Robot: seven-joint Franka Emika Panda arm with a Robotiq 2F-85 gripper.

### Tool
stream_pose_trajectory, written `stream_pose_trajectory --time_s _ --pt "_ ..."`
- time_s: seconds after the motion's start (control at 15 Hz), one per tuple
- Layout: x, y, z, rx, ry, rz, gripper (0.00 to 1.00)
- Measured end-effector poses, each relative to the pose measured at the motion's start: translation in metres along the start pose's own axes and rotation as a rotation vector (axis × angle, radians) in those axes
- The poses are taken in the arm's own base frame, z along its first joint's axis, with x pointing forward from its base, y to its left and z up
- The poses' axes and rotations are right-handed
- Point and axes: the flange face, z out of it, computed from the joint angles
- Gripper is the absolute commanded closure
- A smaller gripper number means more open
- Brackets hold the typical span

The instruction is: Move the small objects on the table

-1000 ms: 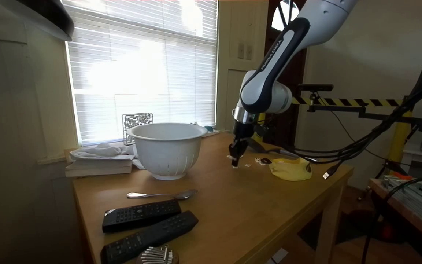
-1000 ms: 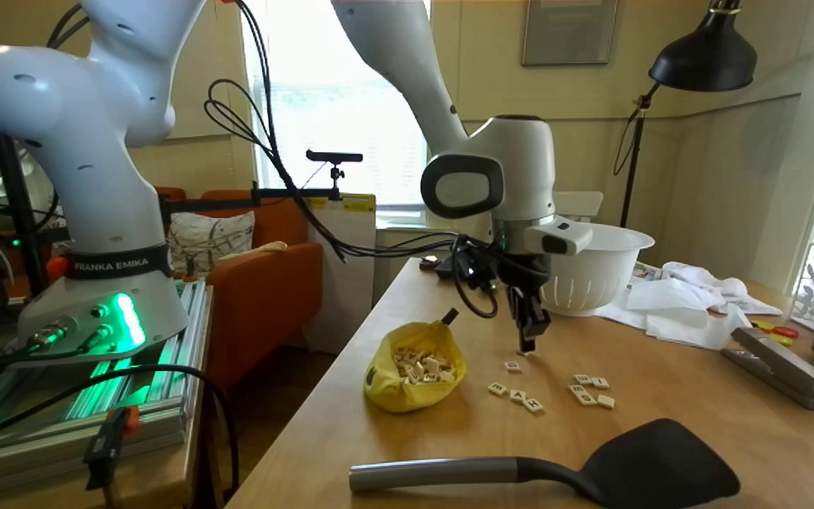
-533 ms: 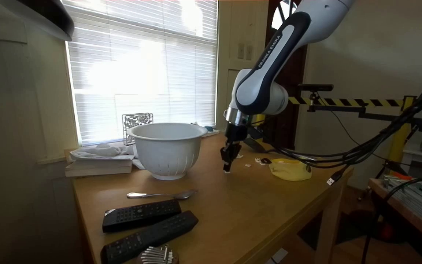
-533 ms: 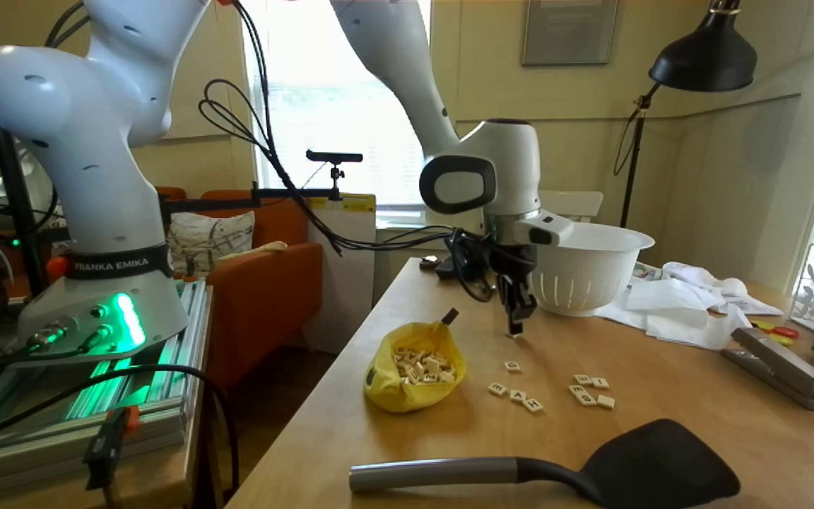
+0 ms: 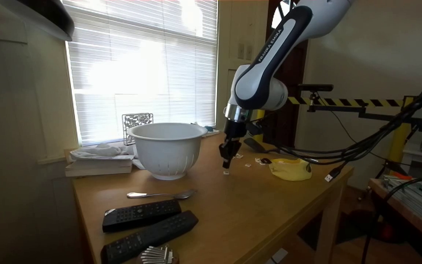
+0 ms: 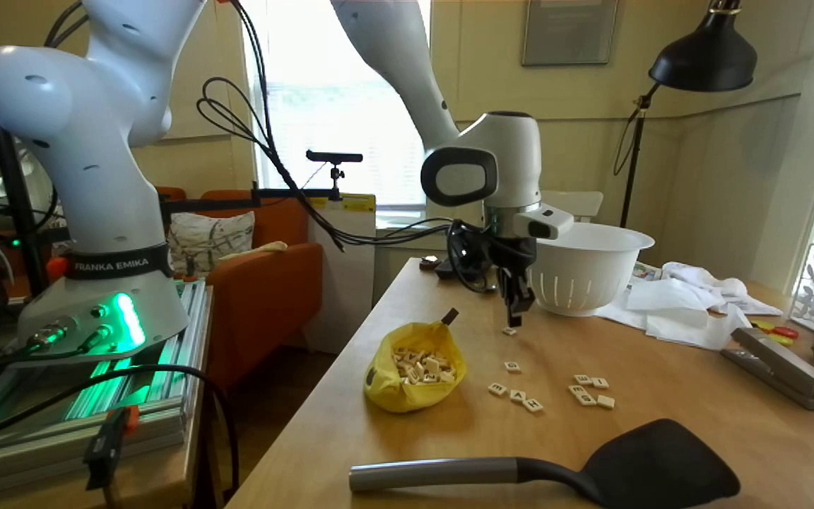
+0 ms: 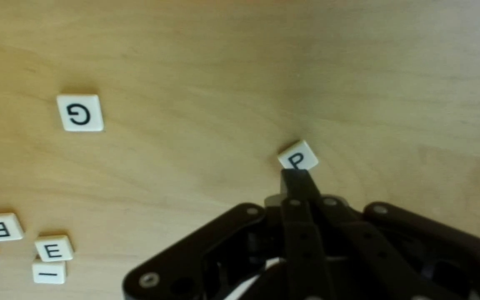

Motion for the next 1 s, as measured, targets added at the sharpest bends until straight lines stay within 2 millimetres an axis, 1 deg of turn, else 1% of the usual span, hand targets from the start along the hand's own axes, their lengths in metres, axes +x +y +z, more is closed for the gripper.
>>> stream_pose_trajectory --time_s 0.27,0.47,0.73,0.87,1.0 --pt "0.012 0.024 -0.034 -0.003 0.026 0.068 1.0" --pt "0.019 0.047 -0.047 -0.01 0.061 0.131 1.0" --pt "0.034 0.073 -0.054 -0.012 0.121 0.213 1.0" --pt "0.042 0.084 -0.053 -0.024 0.145 0.249 1.0" --pt "0.048 0.095 -0.047 -0.039 0.155 0.293 0.99"
